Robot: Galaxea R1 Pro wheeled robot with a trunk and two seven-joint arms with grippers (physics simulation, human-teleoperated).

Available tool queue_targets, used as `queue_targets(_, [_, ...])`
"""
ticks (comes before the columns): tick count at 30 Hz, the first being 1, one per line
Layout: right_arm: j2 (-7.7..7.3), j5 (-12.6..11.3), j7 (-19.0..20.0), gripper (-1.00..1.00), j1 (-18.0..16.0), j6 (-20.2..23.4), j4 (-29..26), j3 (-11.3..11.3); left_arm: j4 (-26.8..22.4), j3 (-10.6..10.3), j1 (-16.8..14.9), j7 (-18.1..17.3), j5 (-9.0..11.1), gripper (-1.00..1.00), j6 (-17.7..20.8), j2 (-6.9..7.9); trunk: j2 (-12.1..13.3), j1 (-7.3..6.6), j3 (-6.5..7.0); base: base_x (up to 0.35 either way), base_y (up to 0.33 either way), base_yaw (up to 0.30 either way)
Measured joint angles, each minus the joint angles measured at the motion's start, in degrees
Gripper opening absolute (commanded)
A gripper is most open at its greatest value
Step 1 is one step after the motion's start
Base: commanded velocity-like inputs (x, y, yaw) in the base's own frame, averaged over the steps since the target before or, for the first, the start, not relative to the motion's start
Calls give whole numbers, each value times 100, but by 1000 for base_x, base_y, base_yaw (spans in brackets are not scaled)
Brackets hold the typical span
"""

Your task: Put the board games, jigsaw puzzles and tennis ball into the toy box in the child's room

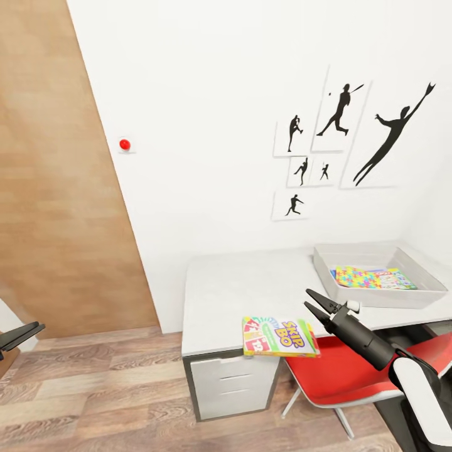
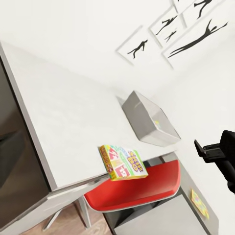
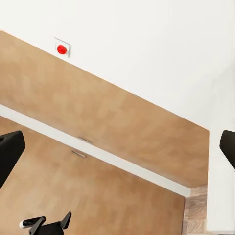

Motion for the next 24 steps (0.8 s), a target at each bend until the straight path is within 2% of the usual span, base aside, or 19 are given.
queue_targets(7, [6, 1, 2, 100, 1, -4, 1, 0, 1, 3, -1, 0, 1, 100, 0, 0, 0, 0, 0, 0, -55, 0])
queue_targets(24, [5, 2, 15, 100, 1, 1, 0, 4, 3, -15, -1, -1, 3, 100, 0, 0, 0, 0, 0, 0, -157, 0])
